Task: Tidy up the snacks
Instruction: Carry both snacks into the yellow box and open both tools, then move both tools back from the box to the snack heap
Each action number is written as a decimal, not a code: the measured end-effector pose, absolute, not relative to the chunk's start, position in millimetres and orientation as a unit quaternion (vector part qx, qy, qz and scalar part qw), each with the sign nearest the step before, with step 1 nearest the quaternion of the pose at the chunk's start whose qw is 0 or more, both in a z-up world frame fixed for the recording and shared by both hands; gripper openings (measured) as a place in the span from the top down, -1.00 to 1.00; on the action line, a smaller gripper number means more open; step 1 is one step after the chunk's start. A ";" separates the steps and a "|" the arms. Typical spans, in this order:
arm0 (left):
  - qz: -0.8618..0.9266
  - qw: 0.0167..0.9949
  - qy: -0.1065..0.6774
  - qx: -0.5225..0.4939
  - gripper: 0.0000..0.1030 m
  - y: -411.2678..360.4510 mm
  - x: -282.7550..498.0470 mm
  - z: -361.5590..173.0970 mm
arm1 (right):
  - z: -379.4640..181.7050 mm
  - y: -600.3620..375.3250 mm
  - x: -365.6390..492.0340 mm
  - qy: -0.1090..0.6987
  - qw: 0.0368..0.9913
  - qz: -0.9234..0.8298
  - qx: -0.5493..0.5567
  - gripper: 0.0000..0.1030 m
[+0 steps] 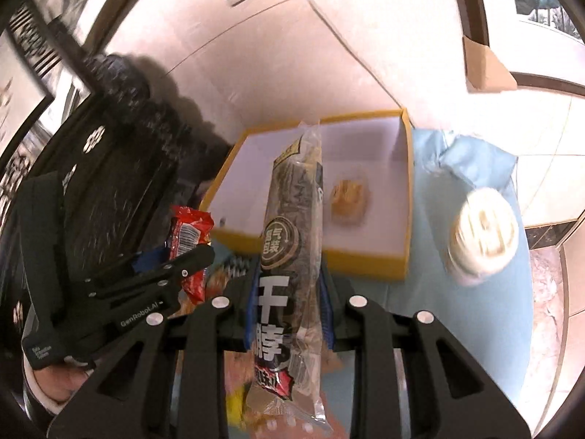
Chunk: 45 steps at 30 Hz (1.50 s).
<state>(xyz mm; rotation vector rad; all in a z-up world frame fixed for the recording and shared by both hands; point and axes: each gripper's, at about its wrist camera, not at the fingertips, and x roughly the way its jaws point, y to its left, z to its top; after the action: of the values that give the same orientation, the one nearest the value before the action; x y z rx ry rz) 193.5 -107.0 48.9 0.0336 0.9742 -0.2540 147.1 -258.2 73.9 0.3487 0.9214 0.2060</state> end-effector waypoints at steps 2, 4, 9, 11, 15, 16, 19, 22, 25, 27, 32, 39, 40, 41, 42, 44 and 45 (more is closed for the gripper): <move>-0.122 0.876 0.467 0.010 0.14 -109.5 217.9 49.3 | 72.5 -258.9 164.2 0.441 0.876 0.091 0.171 0.46; -0.120 0.876 0.467 0.012 0.14 -113.4 240.4 48.0 | 70.1 -261.4 180.7 0.442 0.875 0.083 0.178 0.46; -0.112 0.872 0.476 0.012 0.14 -121.2 279.6 34.1 | 51.1 -268.4 219.4 0.455 0.870 0.057 0.182 0.46; -0.106 0.870 0.480 0.015 0.14 -124.5 293.7 24.8 | 42.2 -269.4 229.8 0.462 0.867 0.049 0.181 0.46; -0.100 0.864 0.494 -0.008 -0.25 -123.8 309.9 8.4 | 27.6 -270.5 246.5 0.472 0.861 0.036 0.183 0.36; -0.092 0.864 0.495 -0.015 -0.46 -122.9 312.5 5.4 | 25.2 -271.9 249.5 0.475 0.859 0.030 0.187 0.35; -0.065 0.877 0.476 -0.018 -0.72 -118.6 311.3 4.6 | 27.2 -273.4 252.1 0.468 0.861 0.014 0.197 0.04; -0.066 0.872 0.485 -0.016 -0.72 -115.8 308.5 2.1 | 30.7 -271.3 246.9 0.459 0.871 0.011 0.178 -0.03; -0.063 0.874 0.482 -0.006 -0.72 -114.6 300.0 3.2 | 29.8 -269.4 235.9 0.464 0.870 0.017 0.165 -0.03; -0.064 0.874 0.482 -0.004 -0.72 -113.1 292.5 5.4 | 30.8 -267.3 225.3 0.463 0.872 0.020 0.156 -0.03; -0.065 0.877 0.475 -0.001 -0.72 -111.1 267.4 16.2 | 38.7 -260.6 198.2 0.459 0.878 0.024 0.136 -0.08; -0.064 0.883 0.465 0.001 -0.72 -104.8 226.2 33.6 | 53.5 -254.8 156.5 0.449 0.885 0.027 0.122 -0.14; -0.064 0.883 0.465 0.001 -0.72 -103.1 220.9 34.5 | 54.4 -254.3 151.6 0.447 0.886 0.026 0.121 -0.15; -0.064 0.883 0.465 0.000 -0.73 -101.5 214.4 35.2 | 55.4 -254.0 144.5 0.447 0.886 0.027 0.120 -0.16; -0.064 0.883 0.465 0.000 -0.73 -100.2 209.0 35.6 | 55.8 -254.0 138.6 0.447 0.886 0.029 0.120 -0.17; -0.060 0.883 0.466 0.002 -0.73 -97.6 196.2 35.0 | 55.6 -254.1 126.7 0.448 0.886 0.029 0.119 -0.18; -0.059 0.883 0.466 0.003 -0.73 -96.4 191.0 34.5 | 55.3 -254.4 119.8 0.448 0.886 0.027 0.117 -0.19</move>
<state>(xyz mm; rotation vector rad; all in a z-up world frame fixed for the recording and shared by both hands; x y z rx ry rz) 191.0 -96.4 34.5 0.0066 0.9712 -0.1238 119.8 -254.4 55.3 0.2432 0.9307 0.0565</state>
